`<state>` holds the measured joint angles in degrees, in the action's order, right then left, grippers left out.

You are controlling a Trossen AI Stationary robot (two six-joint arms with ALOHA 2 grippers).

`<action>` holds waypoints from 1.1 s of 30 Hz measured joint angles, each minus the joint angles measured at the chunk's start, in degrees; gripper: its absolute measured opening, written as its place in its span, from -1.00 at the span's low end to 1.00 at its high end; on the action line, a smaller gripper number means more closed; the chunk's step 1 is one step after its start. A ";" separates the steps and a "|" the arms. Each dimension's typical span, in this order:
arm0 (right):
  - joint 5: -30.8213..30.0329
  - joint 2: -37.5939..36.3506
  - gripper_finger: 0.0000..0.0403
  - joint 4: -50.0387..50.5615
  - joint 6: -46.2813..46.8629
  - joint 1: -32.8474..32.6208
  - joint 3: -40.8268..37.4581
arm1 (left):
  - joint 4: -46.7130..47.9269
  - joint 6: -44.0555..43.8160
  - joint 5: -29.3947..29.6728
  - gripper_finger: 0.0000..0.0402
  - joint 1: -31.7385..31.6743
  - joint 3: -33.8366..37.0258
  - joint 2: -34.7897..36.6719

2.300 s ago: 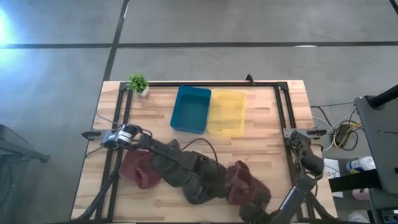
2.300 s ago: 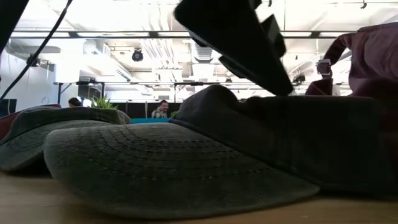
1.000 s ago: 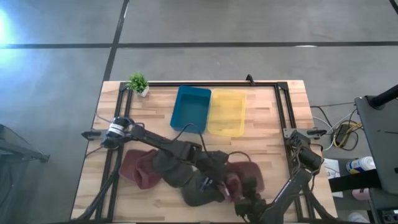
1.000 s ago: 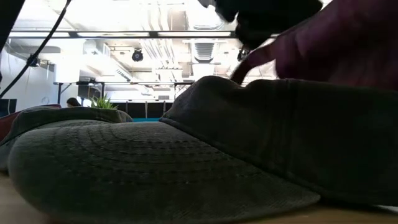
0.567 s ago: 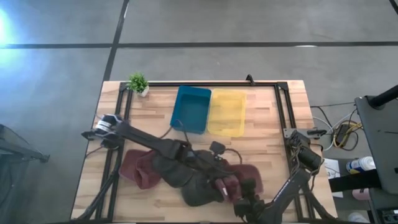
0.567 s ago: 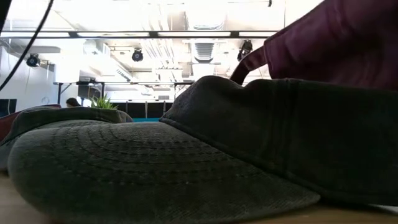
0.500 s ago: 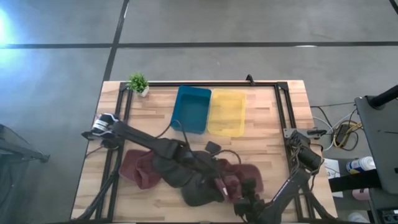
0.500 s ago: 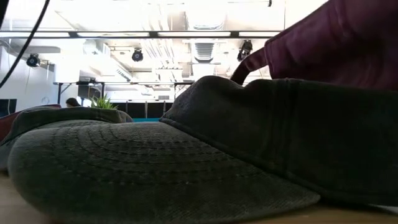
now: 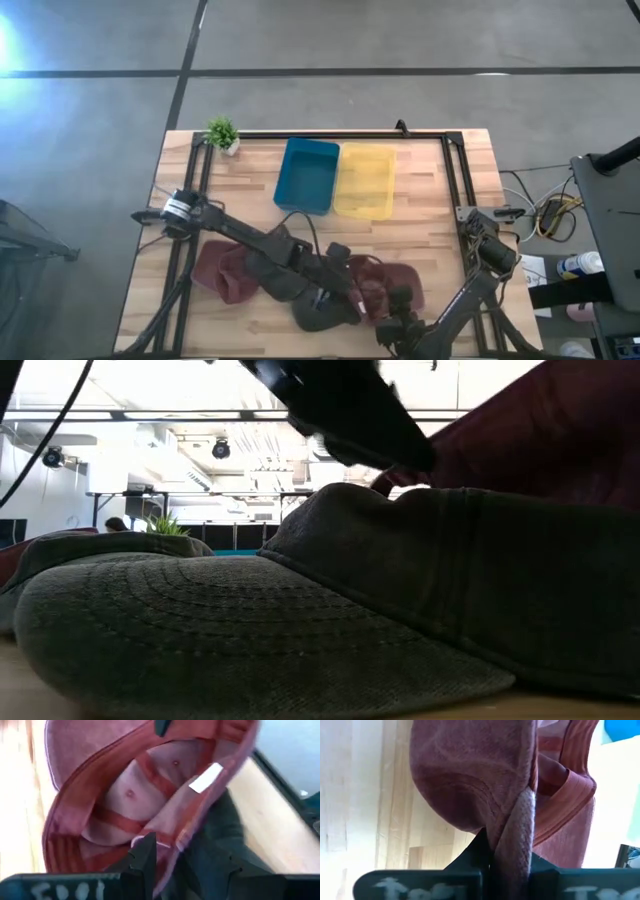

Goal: Pick & Place hat
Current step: Put the right red cap into the yellow bin

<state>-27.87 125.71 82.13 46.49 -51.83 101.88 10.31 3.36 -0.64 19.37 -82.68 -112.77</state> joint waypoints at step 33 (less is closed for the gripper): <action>-6.20 -4.40 -0.94 7.91 4.33 -1.49 -1.55 | 17.01 14.30 -3.77 -0.61 -1.05 -31.42 -4.89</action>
<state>-34.07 121.31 90.03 50.82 -53.32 100.33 27.32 17.65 -4.41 18.31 -114.10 -117.66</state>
